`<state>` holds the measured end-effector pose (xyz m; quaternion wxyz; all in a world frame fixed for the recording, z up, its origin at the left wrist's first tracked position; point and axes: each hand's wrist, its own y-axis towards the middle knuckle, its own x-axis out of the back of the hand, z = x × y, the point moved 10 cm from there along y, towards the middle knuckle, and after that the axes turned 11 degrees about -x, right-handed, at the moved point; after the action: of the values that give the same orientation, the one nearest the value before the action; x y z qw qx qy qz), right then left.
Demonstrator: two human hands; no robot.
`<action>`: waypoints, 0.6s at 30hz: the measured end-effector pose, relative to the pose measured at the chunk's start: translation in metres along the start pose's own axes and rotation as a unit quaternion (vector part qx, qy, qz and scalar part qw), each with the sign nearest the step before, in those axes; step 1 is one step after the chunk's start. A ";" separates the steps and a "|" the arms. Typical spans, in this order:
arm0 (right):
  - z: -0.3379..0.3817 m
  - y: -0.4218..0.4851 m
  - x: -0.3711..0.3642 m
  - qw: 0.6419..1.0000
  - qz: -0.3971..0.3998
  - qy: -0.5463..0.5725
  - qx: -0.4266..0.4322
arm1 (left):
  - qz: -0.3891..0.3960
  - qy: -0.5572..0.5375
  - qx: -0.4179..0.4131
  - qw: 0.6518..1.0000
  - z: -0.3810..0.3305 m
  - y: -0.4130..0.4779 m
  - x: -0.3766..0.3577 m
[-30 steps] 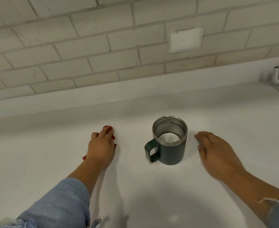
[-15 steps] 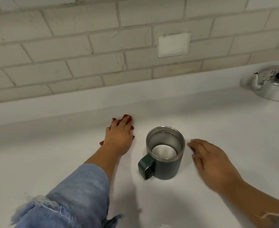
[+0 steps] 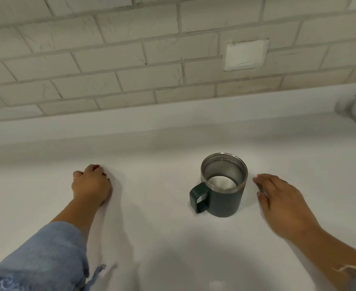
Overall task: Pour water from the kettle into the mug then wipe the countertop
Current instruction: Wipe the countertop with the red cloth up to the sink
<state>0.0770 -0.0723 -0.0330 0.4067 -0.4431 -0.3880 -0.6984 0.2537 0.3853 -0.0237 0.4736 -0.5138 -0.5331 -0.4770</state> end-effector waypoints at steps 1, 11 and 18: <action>0.000 0.000 0.000 1.000 0.002 -0.001 0.001 | -0.020 -0.020 -0.021 0.999 -0.015 -0.008 0.009; 0.002 -0.002 0.003 1.000 0.007 -0.004 0.003 | 0.045 0.012 -0.288 0.957 -0.168 -0.149 -0.031; 0.002 -0.003 0.001 1.000 0.014 -0.009 0.012 | 0.012 0.023 -0.112 0.993 -0.020 -0.125 -0.019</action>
<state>0.0745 -0.0700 -0.0317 0.4185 -0.4500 -0.3933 -0.6839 0.1293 0.3609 -0.0438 0.4307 -0.5592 -0.4592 -0.5394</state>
